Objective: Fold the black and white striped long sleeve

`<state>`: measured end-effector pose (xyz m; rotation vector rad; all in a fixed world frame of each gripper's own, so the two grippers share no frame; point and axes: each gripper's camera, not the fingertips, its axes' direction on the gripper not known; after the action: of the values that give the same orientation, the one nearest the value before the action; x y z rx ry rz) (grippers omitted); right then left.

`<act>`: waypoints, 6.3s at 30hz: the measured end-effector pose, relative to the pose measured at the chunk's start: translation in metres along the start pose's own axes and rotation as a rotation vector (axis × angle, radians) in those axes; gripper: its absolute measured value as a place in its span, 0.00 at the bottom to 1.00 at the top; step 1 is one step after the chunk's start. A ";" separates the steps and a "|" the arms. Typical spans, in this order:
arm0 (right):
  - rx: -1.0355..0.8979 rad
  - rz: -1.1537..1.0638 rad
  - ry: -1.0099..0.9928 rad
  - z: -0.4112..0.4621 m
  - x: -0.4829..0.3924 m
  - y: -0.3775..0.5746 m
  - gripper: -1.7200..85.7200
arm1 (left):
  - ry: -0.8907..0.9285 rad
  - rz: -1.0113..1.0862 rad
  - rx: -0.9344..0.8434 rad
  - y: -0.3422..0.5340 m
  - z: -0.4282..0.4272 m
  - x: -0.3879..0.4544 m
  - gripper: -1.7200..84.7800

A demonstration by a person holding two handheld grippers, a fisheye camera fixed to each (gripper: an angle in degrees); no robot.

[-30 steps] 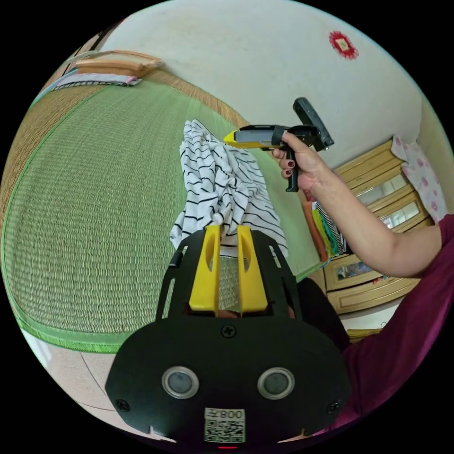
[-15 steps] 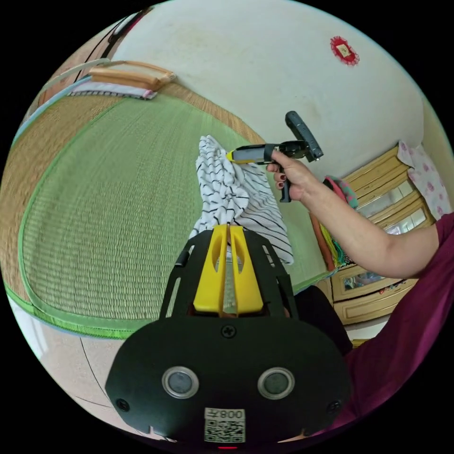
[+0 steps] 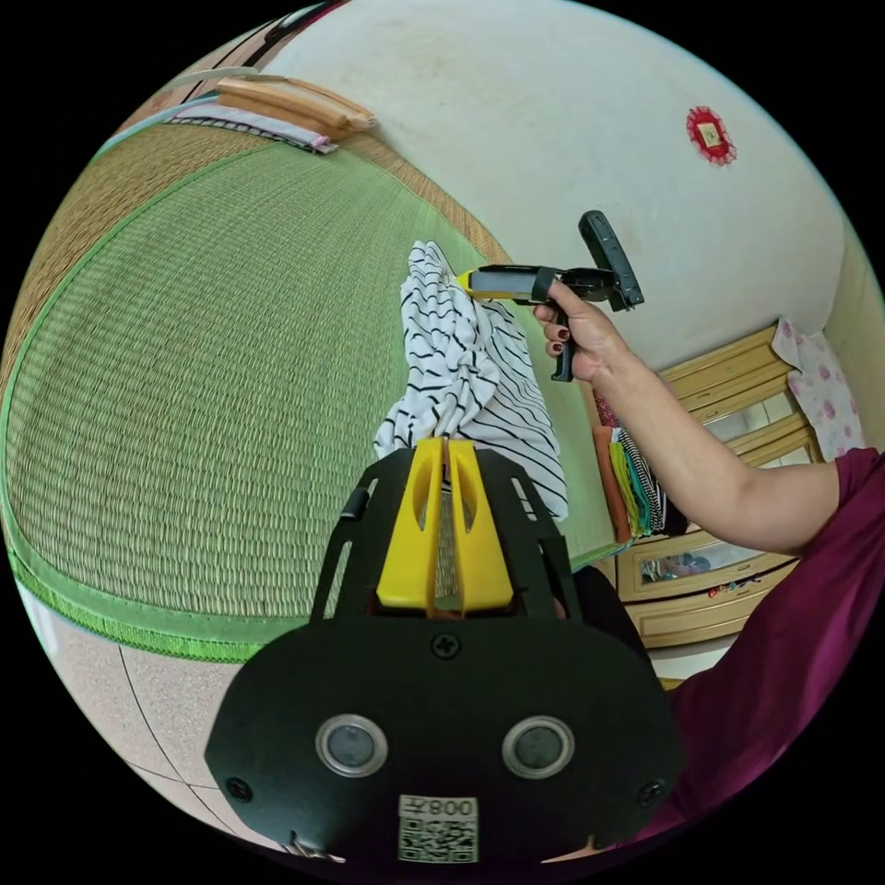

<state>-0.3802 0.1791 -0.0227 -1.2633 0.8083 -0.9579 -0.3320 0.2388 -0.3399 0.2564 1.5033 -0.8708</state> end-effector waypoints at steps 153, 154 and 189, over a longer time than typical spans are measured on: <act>0.198 0.484 -0.594 0.377 0.133 0.172 0.07 | 0.353 -0.245 -0.229 0.150 0.174 -0.069 0.04; 0.196 0.480 -0.606 0.378 0.129 0.179 0.07 | 0.338 -0.249 -0.228 0.150 0.176 -0.071 0.04; 0.108 0.501 -0.967 0.462 0.004 0.250 0.06 | 0.239 -0.105 0.023 0.108 0.175 -0.049 0.07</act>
<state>0.0742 0.3701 -0.2046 -1.1610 0.2586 0.0603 -0.1231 0.2159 -0.3146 0.3097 1.7414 -0.9677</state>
